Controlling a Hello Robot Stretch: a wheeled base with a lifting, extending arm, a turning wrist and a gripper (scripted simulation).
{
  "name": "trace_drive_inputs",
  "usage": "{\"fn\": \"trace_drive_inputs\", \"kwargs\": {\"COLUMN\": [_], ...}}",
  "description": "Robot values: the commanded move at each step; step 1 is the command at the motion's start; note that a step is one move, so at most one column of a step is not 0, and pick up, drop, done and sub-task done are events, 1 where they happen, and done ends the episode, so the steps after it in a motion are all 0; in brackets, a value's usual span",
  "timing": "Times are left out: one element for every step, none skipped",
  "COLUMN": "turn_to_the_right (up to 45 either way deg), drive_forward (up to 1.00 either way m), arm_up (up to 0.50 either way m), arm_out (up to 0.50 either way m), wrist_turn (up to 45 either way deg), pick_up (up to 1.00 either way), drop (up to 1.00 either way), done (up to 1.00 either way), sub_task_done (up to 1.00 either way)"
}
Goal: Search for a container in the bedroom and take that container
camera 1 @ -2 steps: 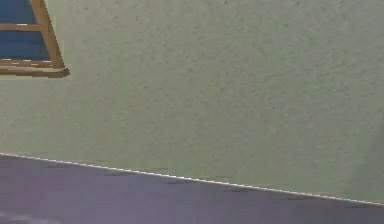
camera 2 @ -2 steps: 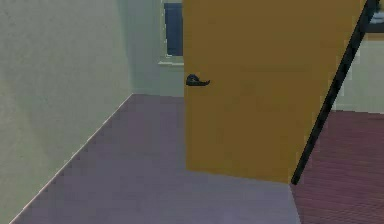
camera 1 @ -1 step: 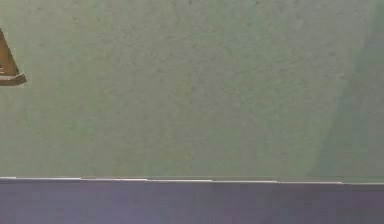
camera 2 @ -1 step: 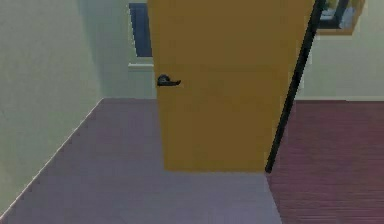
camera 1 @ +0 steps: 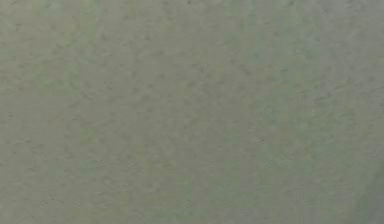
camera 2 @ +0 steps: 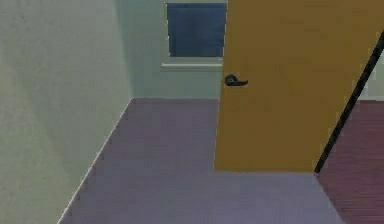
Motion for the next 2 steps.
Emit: {"fn": "trace_drive_inputs", "kwargs": {"turn_to_the_right": [-45.0,-24.0], "drive_forward": [0.0,0.0], "arm_up": [0.0,0.0], "arm_out": [0.0,0.0], "wrist_turn": [0.0,0.0], "pick_up": [0.0,0.0], "drop": [0.0,0.0], "done": [0.0,0.0], "sub_task_done": [0.0,0.0]}}
